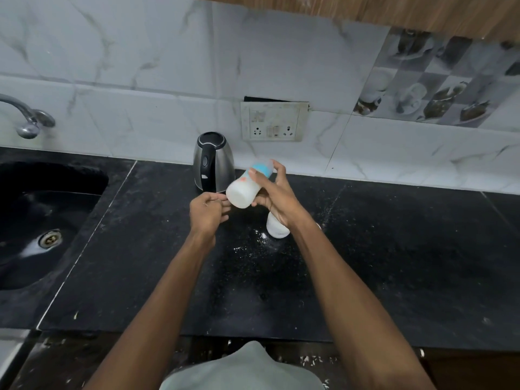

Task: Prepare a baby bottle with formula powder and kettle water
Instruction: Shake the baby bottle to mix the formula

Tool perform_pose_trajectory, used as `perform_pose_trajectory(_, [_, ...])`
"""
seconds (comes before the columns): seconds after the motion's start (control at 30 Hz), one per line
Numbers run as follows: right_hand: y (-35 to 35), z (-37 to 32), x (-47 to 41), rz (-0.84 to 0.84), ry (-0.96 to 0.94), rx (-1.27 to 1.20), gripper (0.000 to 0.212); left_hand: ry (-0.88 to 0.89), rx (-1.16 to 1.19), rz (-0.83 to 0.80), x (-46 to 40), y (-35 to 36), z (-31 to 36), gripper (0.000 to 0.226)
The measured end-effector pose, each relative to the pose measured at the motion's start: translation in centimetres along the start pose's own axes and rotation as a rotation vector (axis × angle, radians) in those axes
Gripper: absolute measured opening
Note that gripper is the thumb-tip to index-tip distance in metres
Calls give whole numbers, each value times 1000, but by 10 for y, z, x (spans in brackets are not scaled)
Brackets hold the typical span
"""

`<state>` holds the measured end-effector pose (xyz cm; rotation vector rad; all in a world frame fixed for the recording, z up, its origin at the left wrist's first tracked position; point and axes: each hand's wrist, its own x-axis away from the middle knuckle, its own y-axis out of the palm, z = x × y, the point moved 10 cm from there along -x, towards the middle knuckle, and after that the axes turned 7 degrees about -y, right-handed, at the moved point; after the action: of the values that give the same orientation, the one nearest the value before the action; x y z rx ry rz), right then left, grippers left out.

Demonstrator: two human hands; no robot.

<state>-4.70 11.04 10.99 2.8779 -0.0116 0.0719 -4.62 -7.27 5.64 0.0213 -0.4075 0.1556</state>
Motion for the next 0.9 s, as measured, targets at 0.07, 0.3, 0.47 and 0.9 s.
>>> perform_pose_trajectory(0.07, [3,2,3,-36,16,5,67,4,6,-2,0,0,1,22])
perform_pose_trajectory(0.3, [0,8,7,-42,11,21,67,21,7,9,-5,-4,7,28])
perform_pose_trajectory(0.47, [-1,1,4,-14,-16,-20,66,38,9,17,-6,-4,12,30])
perform_pose_trajectory(0.9, [-3,-2,0,-77,-6,31,67,63,4,28,-12,-3,17,36])
